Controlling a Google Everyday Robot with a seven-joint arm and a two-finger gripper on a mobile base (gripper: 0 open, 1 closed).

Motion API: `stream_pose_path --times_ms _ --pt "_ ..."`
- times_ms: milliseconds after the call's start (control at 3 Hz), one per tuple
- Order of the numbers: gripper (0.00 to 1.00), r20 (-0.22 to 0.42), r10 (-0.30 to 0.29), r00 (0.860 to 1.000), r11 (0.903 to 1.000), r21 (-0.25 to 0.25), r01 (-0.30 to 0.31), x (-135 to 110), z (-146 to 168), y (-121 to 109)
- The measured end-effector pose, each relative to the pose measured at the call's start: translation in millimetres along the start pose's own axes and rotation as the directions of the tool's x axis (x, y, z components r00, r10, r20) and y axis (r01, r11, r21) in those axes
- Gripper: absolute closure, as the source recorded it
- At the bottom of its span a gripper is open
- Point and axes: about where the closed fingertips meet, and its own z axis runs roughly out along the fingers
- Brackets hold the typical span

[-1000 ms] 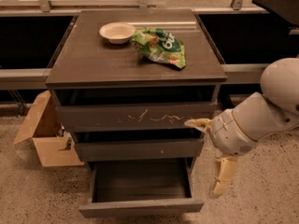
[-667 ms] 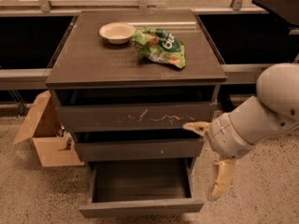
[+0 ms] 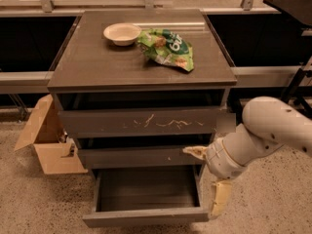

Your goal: Close bottom drawer

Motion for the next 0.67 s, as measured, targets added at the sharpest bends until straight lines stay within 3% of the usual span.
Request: stream_pose_path --times_ms 333,667 --pt "0.0 0.03 -0.009 1.0 0.9994 -0.034 0.01 19 44 -1" --pt "0.0 0.11 0.005 0.994 0.9977 -0.068 0.003 47 105 1"
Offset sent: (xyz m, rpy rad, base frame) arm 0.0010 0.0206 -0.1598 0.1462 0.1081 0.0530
